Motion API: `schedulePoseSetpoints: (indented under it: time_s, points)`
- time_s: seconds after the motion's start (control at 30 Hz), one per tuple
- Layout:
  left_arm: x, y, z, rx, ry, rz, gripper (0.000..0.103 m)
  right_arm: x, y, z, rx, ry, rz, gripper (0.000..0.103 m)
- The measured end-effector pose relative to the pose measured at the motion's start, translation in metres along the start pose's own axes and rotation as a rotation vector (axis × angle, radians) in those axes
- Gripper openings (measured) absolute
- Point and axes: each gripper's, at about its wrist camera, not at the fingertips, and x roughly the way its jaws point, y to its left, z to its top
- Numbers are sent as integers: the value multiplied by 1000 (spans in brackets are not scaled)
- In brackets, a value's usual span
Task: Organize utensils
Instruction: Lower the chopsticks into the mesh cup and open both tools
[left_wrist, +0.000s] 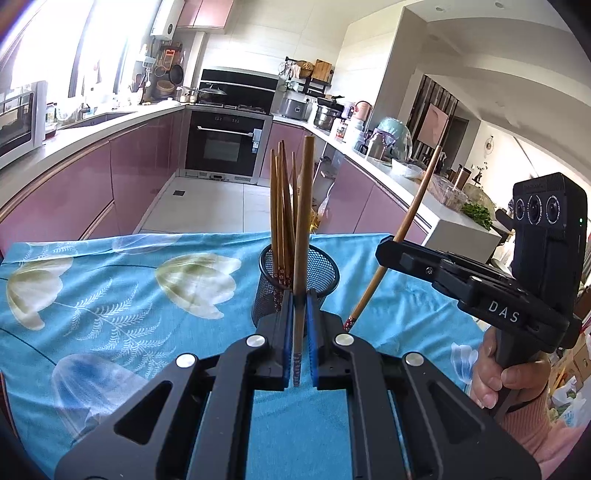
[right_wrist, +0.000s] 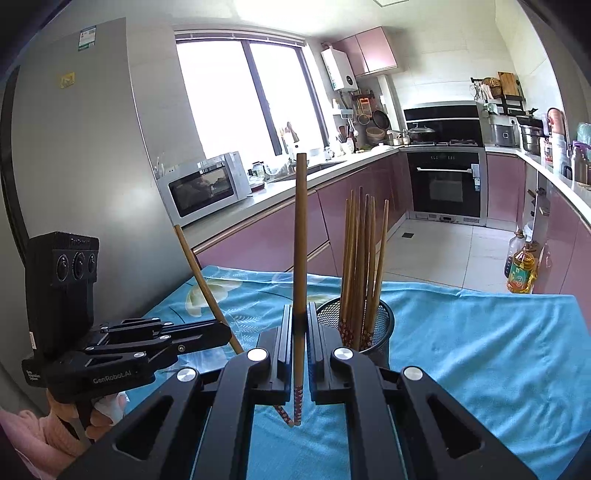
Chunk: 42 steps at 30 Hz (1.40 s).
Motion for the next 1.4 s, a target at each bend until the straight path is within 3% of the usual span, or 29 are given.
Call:
schedulePoseSetpoints:
  time_s: [0.3, 0.7, 0.9, 1.1, 1.4]
  points:
    - [-9, -6, 17, 21, -38, -2, 8, -7, 2, 17, -30, -40, -13, 6]
    - [-23, -16, 64, 31, -142, -16, 8, -10, -5, 56, -36, -116, -44, 6]
    - [-18, -19, 78, 29, -171, -12, 8, 5, -13, 63, -33, -104, -70, 6]
    - [10, -23, 77, 54, -138, 34, 8, 30, -22, 57, -21, -40, -88, 6]
    - [64, -17, 55, 123, 32, 54, 8, 65, -29, 37, -5, 97, -94, 6]
